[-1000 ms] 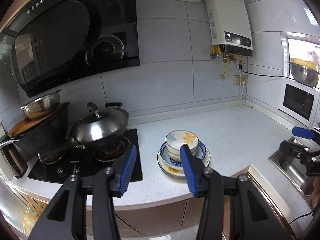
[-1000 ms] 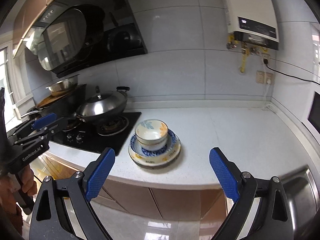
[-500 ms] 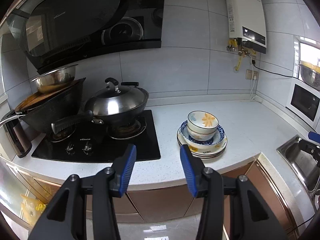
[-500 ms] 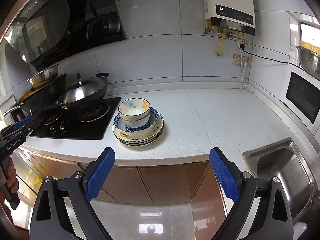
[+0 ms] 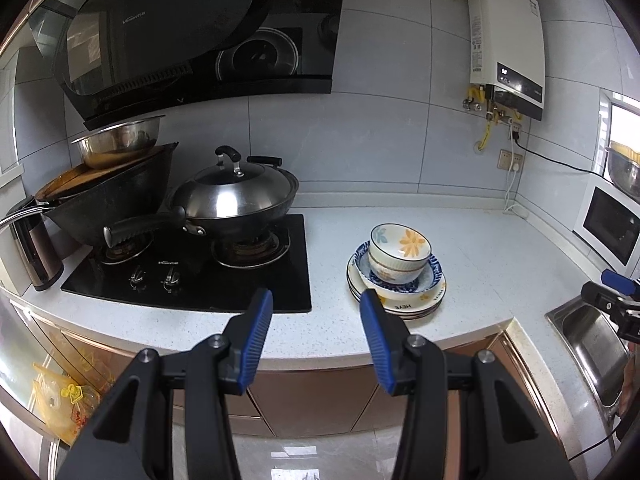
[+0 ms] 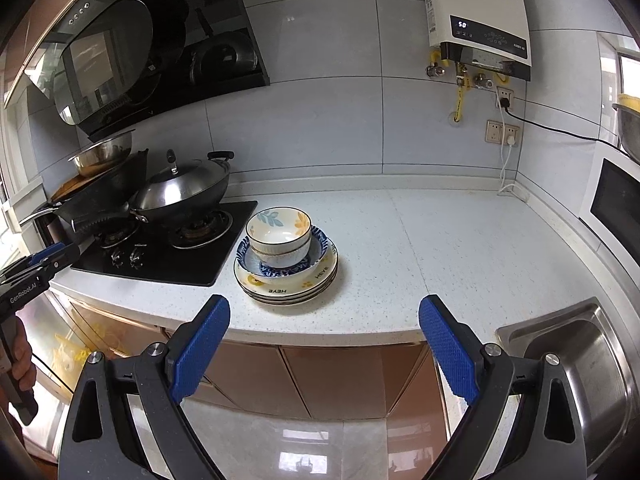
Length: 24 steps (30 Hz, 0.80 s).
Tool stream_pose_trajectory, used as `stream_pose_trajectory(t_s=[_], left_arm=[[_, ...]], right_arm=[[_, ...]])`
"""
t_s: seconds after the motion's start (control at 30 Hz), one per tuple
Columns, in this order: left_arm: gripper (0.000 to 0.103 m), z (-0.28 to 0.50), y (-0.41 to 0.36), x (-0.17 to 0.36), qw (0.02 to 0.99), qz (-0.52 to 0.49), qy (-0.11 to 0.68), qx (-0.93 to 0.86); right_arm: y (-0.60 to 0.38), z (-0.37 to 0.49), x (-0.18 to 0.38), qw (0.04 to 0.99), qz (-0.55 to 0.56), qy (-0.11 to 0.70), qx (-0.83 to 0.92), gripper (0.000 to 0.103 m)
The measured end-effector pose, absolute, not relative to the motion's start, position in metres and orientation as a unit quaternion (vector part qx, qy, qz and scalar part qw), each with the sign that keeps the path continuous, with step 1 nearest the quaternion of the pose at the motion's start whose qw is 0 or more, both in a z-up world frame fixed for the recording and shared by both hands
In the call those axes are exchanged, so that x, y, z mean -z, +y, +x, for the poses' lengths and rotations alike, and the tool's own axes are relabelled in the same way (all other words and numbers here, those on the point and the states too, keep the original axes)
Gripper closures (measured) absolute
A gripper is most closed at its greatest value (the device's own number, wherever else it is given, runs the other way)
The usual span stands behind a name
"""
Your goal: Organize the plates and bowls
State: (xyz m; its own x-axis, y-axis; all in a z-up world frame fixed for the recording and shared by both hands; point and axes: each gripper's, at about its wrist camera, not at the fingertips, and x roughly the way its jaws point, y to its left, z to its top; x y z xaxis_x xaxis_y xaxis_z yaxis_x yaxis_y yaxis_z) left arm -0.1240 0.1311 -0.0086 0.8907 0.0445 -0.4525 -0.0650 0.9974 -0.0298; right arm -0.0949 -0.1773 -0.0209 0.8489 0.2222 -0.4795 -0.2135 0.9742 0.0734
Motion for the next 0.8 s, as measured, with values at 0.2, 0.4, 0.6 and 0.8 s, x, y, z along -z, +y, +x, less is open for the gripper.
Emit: stream_pose_trajectory(t_s=[0.2,0.4,0.6,0.8], left_arm=[[0.059,-0.129,0.126,0.010,0.970,-0.040,0.238,-0.035],[0.059,-0.136,0.124,0.012,0.969,-0.044,0.238,-0.042],[0.059,-0.140,0.123,0.012,0.969,-0.039,0.242,-0.043],[0.059,-0.142,0.121,0.014,0.967,-0.038,0.248,-0.041]], right_arm=[[-0.182,-0.095,0.022,0.960,0.004,0.250,-0.123,0.010],[-0.179,-0.100,0.021,0.960,-0.009,0.250,-0.128,0.010],[-0.177,-0.104,0.022,0.959,-0.014,0.251,-0.132,0.010],[-0.179,-0.108,0.022,0.960,-0.015,0.251,-0.127,0.010]])
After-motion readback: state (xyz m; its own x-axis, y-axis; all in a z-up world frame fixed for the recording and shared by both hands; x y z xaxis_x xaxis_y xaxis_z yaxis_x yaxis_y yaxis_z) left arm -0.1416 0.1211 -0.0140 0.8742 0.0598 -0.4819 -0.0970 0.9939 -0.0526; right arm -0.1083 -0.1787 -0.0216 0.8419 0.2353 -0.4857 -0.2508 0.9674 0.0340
